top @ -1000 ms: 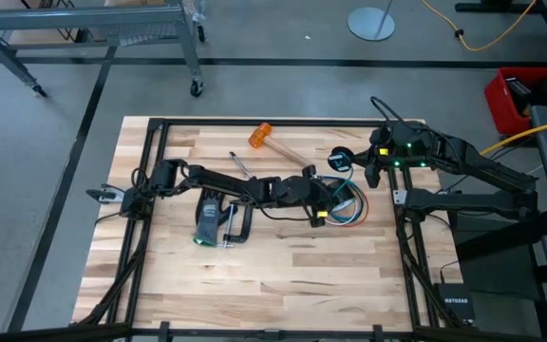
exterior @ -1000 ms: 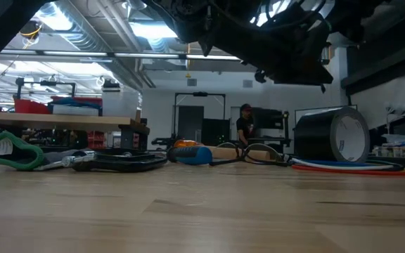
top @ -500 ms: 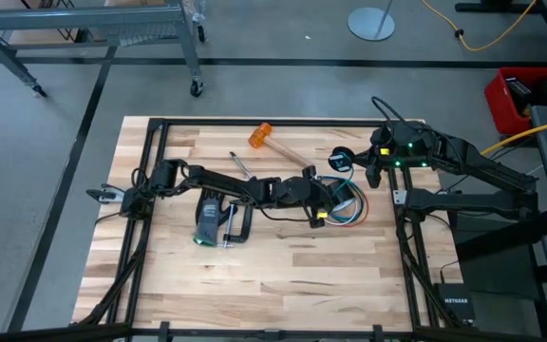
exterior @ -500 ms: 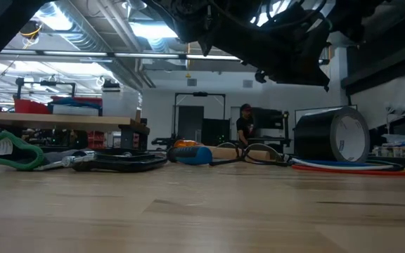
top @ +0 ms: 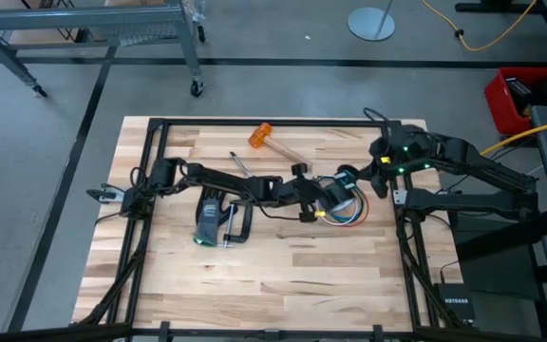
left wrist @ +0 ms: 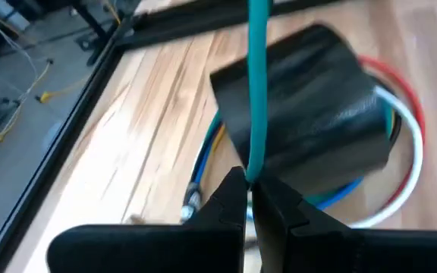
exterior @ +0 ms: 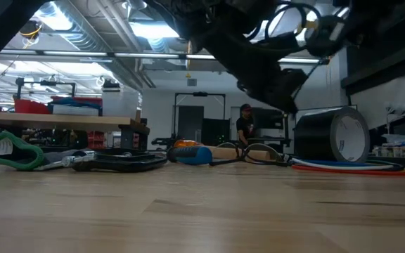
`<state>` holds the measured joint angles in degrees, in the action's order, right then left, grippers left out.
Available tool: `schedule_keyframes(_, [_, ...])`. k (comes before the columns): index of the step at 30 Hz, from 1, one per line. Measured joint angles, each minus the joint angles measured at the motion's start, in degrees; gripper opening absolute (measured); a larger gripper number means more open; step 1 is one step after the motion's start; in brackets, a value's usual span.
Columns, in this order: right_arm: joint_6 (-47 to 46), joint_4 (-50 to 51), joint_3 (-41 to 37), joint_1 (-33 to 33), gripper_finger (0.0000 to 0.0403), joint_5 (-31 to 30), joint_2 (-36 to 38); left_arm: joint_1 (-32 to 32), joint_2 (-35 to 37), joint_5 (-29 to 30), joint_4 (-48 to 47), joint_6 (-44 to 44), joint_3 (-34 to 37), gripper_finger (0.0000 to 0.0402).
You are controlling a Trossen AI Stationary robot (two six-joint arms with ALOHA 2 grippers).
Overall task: Coil cords
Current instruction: Coil the green wire onto the spool
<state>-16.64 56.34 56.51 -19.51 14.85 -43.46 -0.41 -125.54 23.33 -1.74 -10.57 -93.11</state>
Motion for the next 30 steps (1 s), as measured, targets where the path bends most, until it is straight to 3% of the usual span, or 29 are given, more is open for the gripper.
schedule_keyframes(6, [0.0, 6.5, 0.0, 0.0, 0.0001, 0.2, -0.1, 1.9, 1.8, -0.2, -5.6, -0.8, -0.1, 0.0001])
schedule_keyframes(21, [2.0, 6.4, 0.0, 0.0, 0.0001, -4.7, -6.8, 7.5, 2.5, -2.3, -8.2, -3.0, -3.2, 0.0000])
schedule_keyframes(30, [4.8, 4.2, 0.1, 0.0, 0.0001, -5.6, -13.3, 10.4, 2.4, -7.8, -7.9, 4.1, -3.3, 0.0000])
